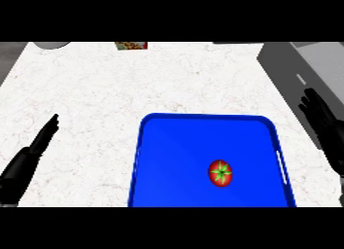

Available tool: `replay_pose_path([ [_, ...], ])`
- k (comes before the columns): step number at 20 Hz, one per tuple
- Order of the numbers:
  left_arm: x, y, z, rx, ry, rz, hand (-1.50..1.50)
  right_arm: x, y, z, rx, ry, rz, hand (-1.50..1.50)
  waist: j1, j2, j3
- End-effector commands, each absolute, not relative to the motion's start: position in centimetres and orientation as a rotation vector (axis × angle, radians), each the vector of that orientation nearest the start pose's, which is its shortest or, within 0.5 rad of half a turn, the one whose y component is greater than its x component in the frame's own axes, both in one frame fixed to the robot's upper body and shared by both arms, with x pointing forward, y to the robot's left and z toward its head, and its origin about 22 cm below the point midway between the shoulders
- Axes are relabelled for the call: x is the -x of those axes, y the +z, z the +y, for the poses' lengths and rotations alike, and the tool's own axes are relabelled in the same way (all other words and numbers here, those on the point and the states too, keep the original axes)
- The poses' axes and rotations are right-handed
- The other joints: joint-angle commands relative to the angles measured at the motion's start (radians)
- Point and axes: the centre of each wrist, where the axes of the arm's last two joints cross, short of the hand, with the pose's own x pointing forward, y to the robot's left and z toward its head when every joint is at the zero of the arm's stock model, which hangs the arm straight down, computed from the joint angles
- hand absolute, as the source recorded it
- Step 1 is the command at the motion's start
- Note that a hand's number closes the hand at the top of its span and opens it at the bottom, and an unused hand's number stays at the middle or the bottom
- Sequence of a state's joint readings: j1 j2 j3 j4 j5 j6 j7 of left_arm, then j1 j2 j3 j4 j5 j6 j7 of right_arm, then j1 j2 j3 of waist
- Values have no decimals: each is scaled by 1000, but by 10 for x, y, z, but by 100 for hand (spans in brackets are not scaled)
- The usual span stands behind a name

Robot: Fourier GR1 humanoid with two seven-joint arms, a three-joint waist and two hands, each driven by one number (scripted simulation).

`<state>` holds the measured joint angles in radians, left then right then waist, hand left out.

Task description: Pick the tomato from the tray and place it in the cardboard box

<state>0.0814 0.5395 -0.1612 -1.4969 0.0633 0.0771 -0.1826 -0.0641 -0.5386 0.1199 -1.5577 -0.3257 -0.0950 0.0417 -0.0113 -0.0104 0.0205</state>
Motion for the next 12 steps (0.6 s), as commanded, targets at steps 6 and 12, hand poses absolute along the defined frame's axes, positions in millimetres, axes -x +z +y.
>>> replay_pose_path([
  [6,-249,31,276,-108,-435,-1658,0,-201,-16,-235,481,-191,-1364,-150,-62,1,-24],
  [12,-250,24,262,-47,-411,-1624,0,-163,-49,-294,978,331,-1308,-150,-59,13,-38],
])
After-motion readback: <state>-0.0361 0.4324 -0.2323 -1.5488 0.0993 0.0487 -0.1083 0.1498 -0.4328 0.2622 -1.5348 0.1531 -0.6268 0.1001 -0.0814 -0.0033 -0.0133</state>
